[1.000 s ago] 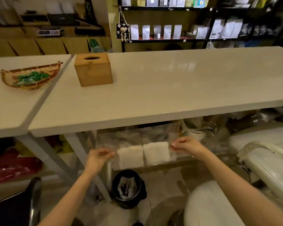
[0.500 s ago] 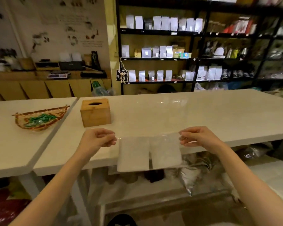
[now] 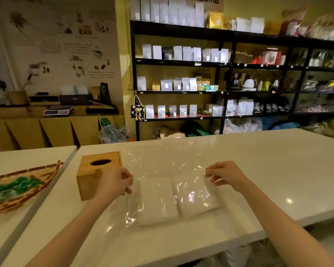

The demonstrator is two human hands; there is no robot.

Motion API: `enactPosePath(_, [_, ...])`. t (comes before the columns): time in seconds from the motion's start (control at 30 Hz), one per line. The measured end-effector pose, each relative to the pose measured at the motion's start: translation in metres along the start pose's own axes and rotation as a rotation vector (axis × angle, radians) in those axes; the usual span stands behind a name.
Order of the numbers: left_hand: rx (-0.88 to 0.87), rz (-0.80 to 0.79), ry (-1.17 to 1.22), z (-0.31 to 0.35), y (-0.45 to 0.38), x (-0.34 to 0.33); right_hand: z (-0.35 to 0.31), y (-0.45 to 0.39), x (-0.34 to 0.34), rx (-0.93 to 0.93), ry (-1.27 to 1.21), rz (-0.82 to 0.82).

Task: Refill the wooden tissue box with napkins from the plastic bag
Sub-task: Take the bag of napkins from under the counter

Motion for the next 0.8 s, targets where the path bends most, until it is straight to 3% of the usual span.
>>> enactPosePath(0.4, [-0.126, 0.046, -0.517, -0.018, -0.036, -0.029, 0.033, -0.052, -0.022, -0.126, 0.077, 0.033])
enactPosePath(0.63, [-0.084, -0.137, -0.778, -0.001, -0.041, -0.038, 0.041, -0.063, -0.026, -0.121, 0.058, -0.046])
enactPosePath(0.8, [-0.190, 0.016, -0.993, 0.046, -0.049, -0.049, 0.041, -0.070, -0.024, -0.093, 0.079, -0.080])
Point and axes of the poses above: each hand's wrist, its own y-axis away from the middle knuckle, its own x-axis out of the back of the hand, z = x × y, the point moved 4 cm from there along -y, towards the middle knuckle, and after that the axes turned 2 degrees about x, right-handed, at the moved point
